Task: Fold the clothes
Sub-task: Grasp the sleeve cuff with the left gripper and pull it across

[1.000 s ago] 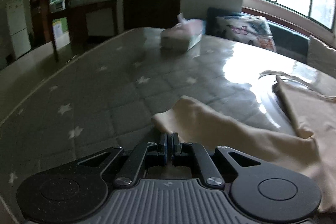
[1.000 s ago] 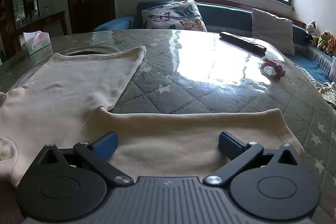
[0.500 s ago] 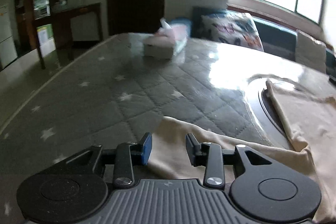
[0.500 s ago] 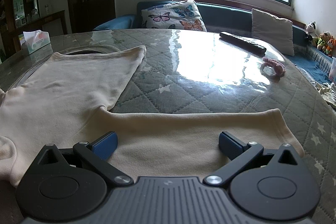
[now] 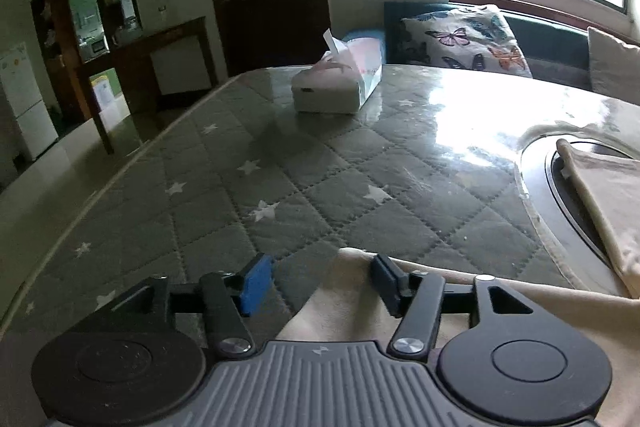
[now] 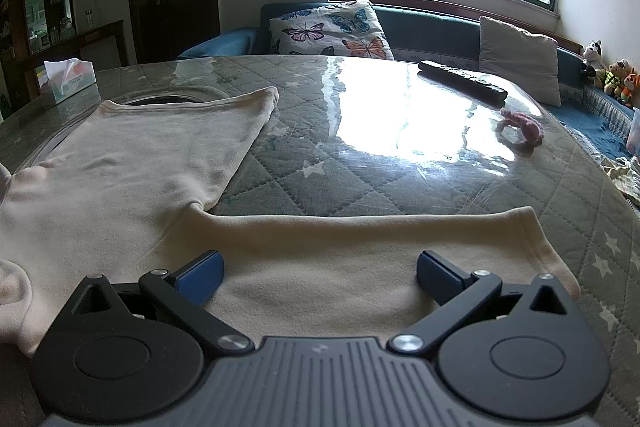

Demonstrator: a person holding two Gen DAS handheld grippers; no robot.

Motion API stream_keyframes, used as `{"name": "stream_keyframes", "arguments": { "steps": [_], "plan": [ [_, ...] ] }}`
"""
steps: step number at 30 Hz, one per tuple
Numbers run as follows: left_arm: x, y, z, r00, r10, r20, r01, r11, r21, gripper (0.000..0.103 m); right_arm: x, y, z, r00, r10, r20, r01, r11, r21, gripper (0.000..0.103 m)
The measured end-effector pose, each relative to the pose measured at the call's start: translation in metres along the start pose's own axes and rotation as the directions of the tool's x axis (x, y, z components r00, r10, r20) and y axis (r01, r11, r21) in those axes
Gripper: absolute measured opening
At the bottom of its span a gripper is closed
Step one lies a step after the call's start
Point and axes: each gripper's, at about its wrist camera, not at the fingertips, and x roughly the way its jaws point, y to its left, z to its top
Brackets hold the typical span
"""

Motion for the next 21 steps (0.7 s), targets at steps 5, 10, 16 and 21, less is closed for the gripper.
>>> {"name": "stream_keyframes", "arguments": {
  "steps": [5, 10, 16, 21],
  "plan": [
    [-0.032, -0.025, -0.006, 0.997, -0.069, 0.022, 0.069, 0.997, 0.019, 0.094, 0.000, 0.000, 0.000, 1.000, 0.000, 0.000, 0.000, 1.000, 0.001, 0.103],
    [-0.065, -0.071, -0.009, 0.978, -0.201, 0.049, 0.197, 0.978, 0.069, 0.103, 0.000, 0.000, 0.000, 1.000, 0.000, 0.001, 0.000, 1.000, 0.001, 0.103],
    [-0.068, -0.128, -0.011, 0.966, -0.255, 0.033, 0.246, 0.955, 0.165, 0.103, 0.000, 0.000, 0.000, 1.000, 0.000, 0.001, 0.000, 1.000, 0.001, 0.103],
    [-0.049, -0.147, -0.014, 0.977, -0.214, -0.006, 0.212, 0.964, 0.162, 0.103, 0.000, 0.000, 0.000, 1.000, 0.000, 0.001, 0.000, 1.000, 0.001, 0.103]
  ]
}}
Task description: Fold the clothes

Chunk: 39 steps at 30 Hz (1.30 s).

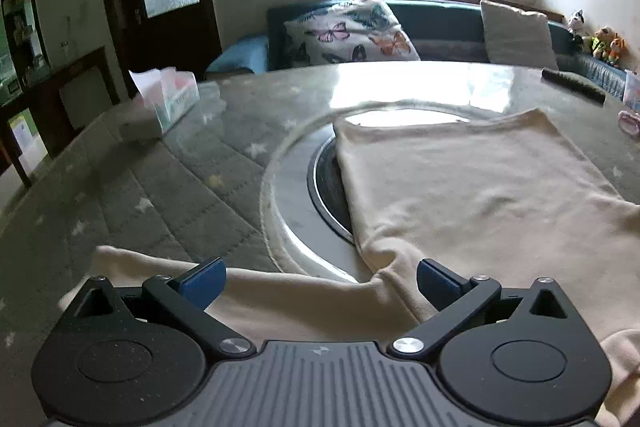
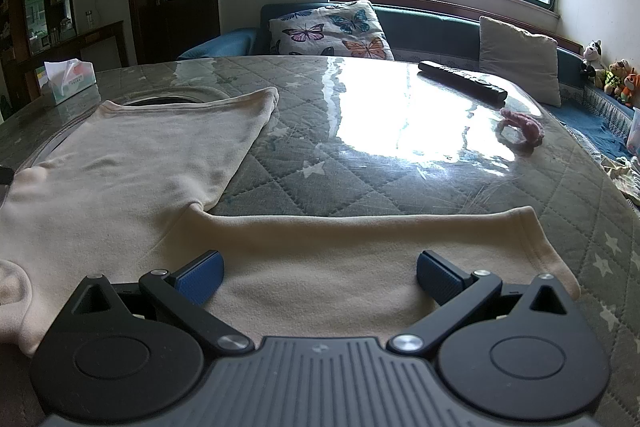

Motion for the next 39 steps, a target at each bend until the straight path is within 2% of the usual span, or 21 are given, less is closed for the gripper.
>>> {"name": "stream_keyframes", "arguments": {
  "steps": [2, 5, 13, 16, 20, 23, 29, 36, 39],
  "plan": [
    [0.005, 0.002, -0.002, 0.999, 0.035, -0.019, -0.036, 0.999, -0.013, 0.103, 0.000, 0.000, 0.000, 1.000, 0.000, 0.000, 0.000, 1.000, 0.000, 0.103],
    [0.008, 0.013, -0.007, 0.998, 0.034, -0.045, -0.037, 0.997, -0.066, 0.103, 0.000, 0.000, 0.000, 1.000, 0.000, 0.000, 0.000, 1.000, 0.000, 0.103],
    [0.001, 0.013, -0.001, 0.999, 0.032, -0.027, -0.035, 0.995, -0.097, 0.103, 0.000, 0.000, 0.000, 1.000, -0.001, 0.000, 0.001, 1.000, 0.000, 0.103],
    [0.011, 0.011, 0.002, 0.997, 0.068, -0.041, -0.071, 0.994, -0.085, 0.103, 0.000, 0.000, 0.000, 1.000, -0.001, 0.000, 0.001, 1.000, -0.001, 0.103],
    [0.013, 0.012, -0.001, 0.997, 0.065, -0.043, -0.068, 0.995, -0.073, 0.103, 0.000, 0.000, 0.000, 1.000, -0.001, 0.000, 0.001, 1.000, -0.001, 0.103],
    [0.001, 0.011, -0.002, 0.999, 0.049, -0.019, -0.050, 0.997, -0.061, 0.103, 0.001, 0.000, 0.000, 1.000, -0.001, 0.000, 0.001, 1.000, -0.001, 0.103],
    [-0.031, -0.004, -0.018, 0.999, 0.004, 0.034, -0.006, 0.999, 0.051, 0.103, 0.001, 0.000, 0.000, 1.000, -0.001, 0.000, 0.001, 1.000, -0.001, 0.103],
    [-0.051, -0.007, -0.052, 0.999, 0.019, 0.026, -0.022, 0.992, 0.125, 0.103, 0.001, 0.001, 0.000, 1.000, -0.003, -0.001, 0.003, 1.000, -0.003, 0.103],
    [-0.059, -0.003, -0.056, 0.999, 0.026, 0.033, -0.030, 0.993, 0.115, 0.103, 0.002, 0.001, 0.000, 1.000, -0.004, -0.003, 0.004, 1.000, -0.004, 0.103]
  ]
}}
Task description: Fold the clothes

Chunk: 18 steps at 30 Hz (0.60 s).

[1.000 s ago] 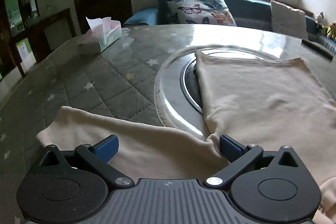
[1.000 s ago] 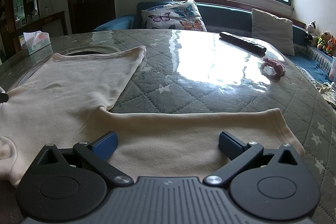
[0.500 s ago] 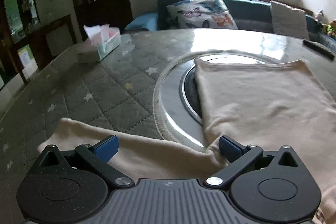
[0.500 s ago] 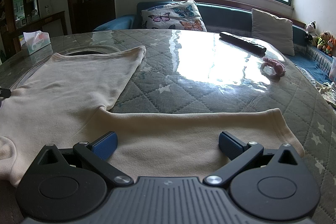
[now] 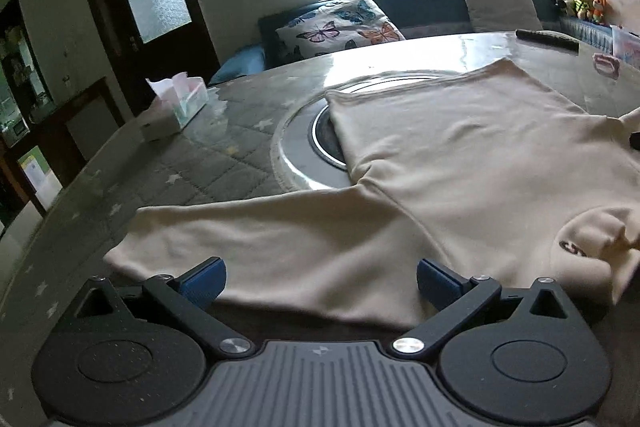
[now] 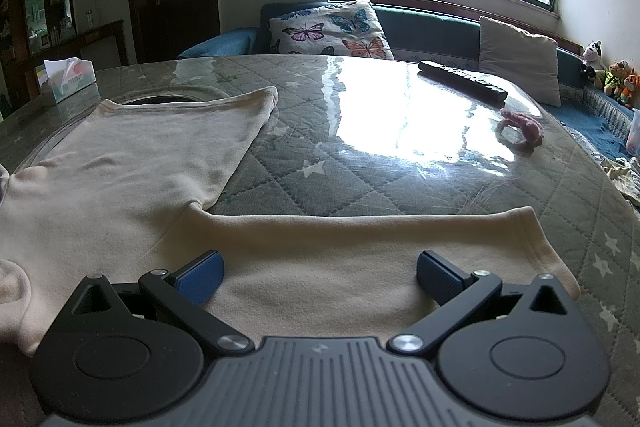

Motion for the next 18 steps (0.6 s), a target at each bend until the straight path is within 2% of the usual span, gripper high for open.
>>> {"name": "stream_keyframes", "arguments": {
  "steps": [3, 7, 18],
  "plan": [
    [-0.007, 0.005, 0.001, 1.000, -0.018, 0.016, 0.018, 1.000, -0.012, 0.103, 0.000, 0.001, 0.001, 1.000, -0.003, -0.003, 0.003, 1.000, -0.004, 0.103],
    [-0.005, 0.003, -0.003, 0.999, -0.038, -0.005, 0.039, 0.999, 0.018, 0.103, -0.002, 0.004, 0.006, 1.000, -0.007, -0.020, 0.007, 1.000, -0.014, 0.103],
    [-0.006, 0.017, -0.010, 1.000, 0.007, -0.014, -0.006, 0.999, 0.048, 0.103, -0.014, 0.022, 0.006, 1.000, 0.016, -0.024, -0.017, 0.998, -0.057, 0.103]
  ]
}}
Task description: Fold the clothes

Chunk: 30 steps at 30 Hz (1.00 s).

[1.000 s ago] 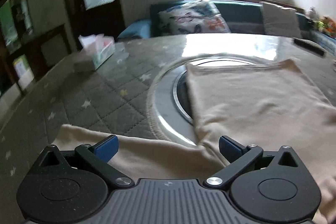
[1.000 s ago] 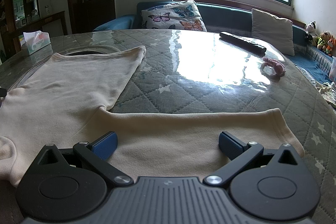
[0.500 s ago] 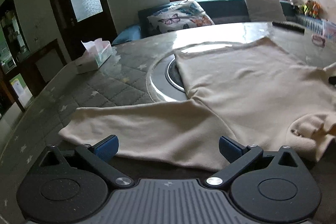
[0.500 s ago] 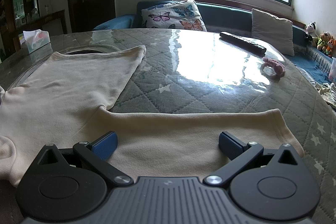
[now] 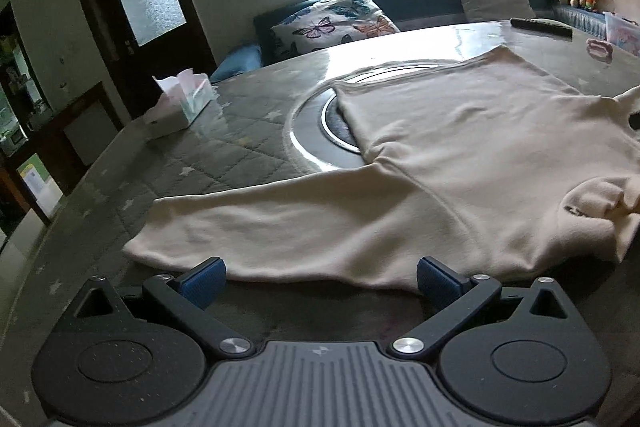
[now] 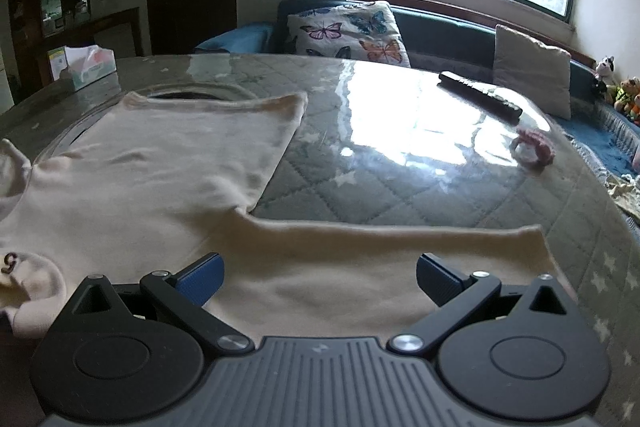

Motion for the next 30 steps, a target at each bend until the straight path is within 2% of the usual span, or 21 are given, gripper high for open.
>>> {"name": "stream_keyframes", "arguments": {
  "steps": [7, 11, 16, 21, 30],
  "plan": [
    [-0.001, 0.035, 0.007, 0.998, 0.058, -0.007, -0.059, 0.992, -0.113, 0.103, -0.003, -0.005, -0.006, 1.000, 0.007, -0.010, -0.007, 1.000, 0.019, 0.103],
    [-0.006, 0.038, 0.016, 1.000, 0.020, 0.019, -0.017, 0.990, -0.142, 0.103, -0.006, -0.016, -0.007, 1.000, -0.008, -0.003, 0.008, 0.999, 0.048, 0.103],
    [-0.008, 0.007, 0.032, 0.996, -0.072, 0.055, 0.077, 0.993, -0.092, 0.103, -0.010, -0.044, -0.011, 0.997, -0.074, -0.011, 0.075, 0.991, 0.109, 0.103],
    [-0.005, -0.036, 0.051, 0.981, -0.180, 0.071, 0.181, 0.983, -0.019, 0.103, -0.021, -0.076, -0.013, 0.989, -0.149, 0.005, 0.146, 0.974, 0.176, 0.102],
    [0.004, -0.105, 0.078, 0.949, -0.308, 0.062, 0.302, 0.949, 0.089, 0.103, -0.018, -0.123, -0.020, 0.978, -0.206, -0.021, 0.204, 0.938, 0.281, 0.078]
  ]
}}
